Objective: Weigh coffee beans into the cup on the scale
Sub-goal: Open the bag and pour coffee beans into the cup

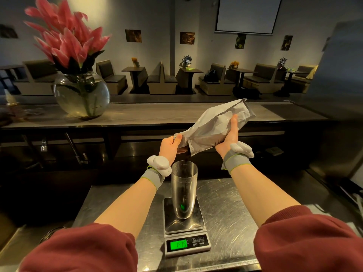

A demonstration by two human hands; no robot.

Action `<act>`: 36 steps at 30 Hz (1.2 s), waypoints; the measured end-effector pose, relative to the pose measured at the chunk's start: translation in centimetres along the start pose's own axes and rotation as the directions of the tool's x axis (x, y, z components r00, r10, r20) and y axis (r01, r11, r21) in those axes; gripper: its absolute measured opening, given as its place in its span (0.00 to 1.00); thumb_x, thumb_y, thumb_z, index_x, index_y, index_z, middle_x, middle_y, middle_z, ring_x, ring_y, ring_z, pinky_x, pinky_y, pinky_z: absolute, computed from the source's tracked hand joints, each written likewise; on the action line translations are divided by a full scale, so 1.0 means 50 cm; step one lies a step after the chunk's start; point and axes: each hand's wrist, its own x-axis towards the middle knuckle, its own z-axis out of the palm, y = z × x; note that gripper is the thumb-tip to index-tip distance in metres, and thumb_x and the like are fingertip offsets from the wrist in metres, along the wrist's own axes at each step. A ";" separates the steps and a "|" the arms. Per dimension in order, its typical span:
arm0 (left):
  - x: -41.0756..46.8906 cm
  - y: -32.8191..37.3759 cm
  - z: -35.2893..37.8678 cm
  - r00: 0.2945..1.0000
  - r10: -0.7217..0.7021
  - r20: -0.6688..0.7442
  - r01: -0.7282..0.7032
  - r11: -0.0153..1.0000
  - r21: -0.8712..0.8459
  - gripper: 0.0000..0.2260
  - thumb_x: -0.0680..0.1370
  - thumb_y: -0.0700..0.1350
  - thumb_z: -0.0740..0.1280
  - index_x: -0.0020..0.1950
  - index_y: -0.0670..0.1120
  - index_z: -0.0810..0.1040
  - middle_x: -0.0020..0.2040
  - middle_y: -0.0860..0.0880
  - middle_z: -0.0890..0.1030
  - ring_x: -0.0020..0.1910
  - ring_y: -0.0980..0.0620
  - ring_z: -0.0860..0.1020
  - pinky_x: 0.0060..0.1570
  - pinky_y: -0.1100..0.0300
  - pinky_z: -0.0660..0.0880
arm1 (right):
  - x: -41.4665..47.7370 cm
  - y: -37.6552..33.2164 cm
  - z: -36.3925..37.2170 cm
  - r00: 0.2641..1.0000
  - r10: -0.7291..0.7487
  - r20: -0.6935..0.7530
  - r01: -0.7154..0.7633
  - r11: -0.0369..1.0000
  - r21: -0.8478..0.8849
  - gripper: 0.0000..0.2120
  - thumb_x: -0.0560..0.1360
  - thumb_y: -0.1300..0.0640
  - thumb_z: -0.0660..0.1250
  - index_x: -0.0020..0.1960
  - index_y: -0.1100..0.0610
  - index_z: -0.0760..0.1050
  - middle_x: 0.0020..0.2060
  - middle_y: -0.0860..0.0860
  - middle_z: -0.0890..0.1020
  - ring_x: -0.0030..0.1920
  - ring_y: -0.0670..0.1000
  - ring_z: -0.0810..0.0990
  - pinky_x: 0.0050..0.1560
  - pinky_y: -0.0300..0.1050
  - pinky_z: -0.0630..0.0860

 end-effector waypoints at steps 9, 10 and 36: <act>0.000 -0.003 0.003 1.000 -0.007 -0.005 0.008 1.000 0.010 0.14 0.80 0.44 0.56 0.58 0.37 0.74 0.52 0.41 0.77 0.52 0.40 0.78 0.50 0.51 0.78 | 0.000 -0.002 -0.001 1.000 0.001 0.007 -0.001 1.000 -0.008 0.39 0.68 0.33 0.67 0.74 0.50 0.65 0.70 0.53 0.73 0.68 0.58 0.71 0.72 0.60 0.66; -0.001 -0.002 0.003 1.000 -0.008 -0.005 0.008 1.000 0.000 0.14 0.80 0.44 0.56 0.57 0.37 0.75 0.51 0.42 0.77 0.51 0.41 0.78 0.48 0.52 0.78 | -0.001 -0.002 -0.001 1.000 0.001 0.005 -0.001 1.000 -0.008 0.39 0.68 0.33 0.67 0.74 0.49 0.65 0.70 0.53 0.73 0.69 0.58 0.71 0.72 0.60 0.66; -0.007 -0.003 0.002 0.999 -0.037 -0.004 0.037 0.999 -0.017 0.15 0.80 0.45 0.55 0.61 0.38 0.73 0.58 0.36 0.77 0.54 0.39 0.78 0.49 0.53 0.78 | -0.002 -0.001 -0.001 1.000 -0.005 0.015 0.005 1.000 -0.029 0.41 0.68 0.32 0.67 0.75 0.49 0.62 0.71 0.53 0.71 0.70 0.57 0.70 0.72 0.59 0.65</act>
